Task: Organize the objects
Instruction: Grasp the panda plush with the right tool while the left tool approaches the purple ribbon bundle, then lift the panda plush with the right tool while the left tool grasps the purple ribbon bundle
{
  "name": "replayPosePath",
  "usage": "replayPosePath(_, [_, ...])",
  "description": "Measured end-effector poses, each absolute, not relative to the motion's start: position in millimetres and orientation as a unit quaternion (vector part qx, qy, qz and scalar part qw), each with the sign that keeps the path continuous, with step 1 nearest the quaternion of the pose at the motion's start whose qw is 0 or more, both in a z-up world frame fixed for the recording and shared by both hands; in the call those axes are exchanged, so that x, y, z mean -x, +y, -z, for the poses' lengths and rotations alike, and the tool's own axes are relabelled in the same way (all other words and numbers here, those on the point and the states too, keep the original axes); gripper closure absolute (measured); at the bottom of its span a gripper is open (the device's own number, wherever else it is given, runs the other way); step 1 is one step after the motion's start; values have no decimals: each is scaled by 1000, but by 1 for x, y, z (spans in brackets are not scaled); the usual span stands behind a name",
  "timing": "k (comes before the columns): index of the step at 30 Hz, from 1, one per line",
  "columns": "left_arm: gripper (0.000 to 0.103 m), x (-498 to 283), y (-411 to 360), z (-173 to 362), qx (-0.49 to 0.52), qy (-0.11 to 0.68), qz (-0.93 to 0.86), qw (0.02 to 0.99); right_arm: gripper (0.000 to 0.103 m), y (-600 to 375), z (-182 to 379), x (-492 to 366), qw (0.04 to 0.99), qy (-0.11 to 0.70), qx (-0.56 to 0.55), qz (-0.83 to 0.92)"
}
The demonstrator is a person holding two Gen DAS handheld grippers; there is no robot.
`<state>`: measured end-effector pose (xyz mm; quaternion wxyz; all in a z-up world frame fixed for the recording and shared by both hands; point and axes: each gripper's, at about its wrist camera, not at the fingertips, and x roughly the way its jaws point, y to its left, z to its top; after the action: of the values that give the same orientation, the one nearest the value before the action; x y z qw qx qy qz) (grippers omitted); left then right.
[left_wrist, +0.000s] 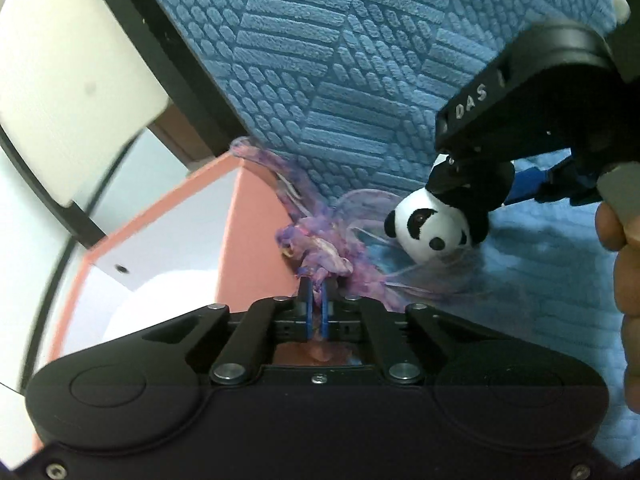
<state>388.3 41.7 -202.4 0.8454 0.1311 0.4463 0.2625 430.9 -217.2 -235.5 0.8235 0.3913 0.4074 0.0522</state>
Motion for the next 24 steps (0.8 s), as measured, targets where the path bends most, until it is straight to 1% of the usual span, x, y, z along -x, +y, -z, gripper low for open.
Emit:
replayPosePath(7, [101, -364, 39, 186, -45, 439, -223, 869, 59, -237, 221, -406, 838, 391, -379, -40])
replayPosePath(15, [102, -324, 15, 161, 10, 421, -166, 892, 59, -252, 212, -355, 849, 389, -359, -11])
replayPosePath(24, [102, -269, -18, 145, 49, 421, -91, 901, 59, -241, 220, -300, 842, 405, -355, 26])
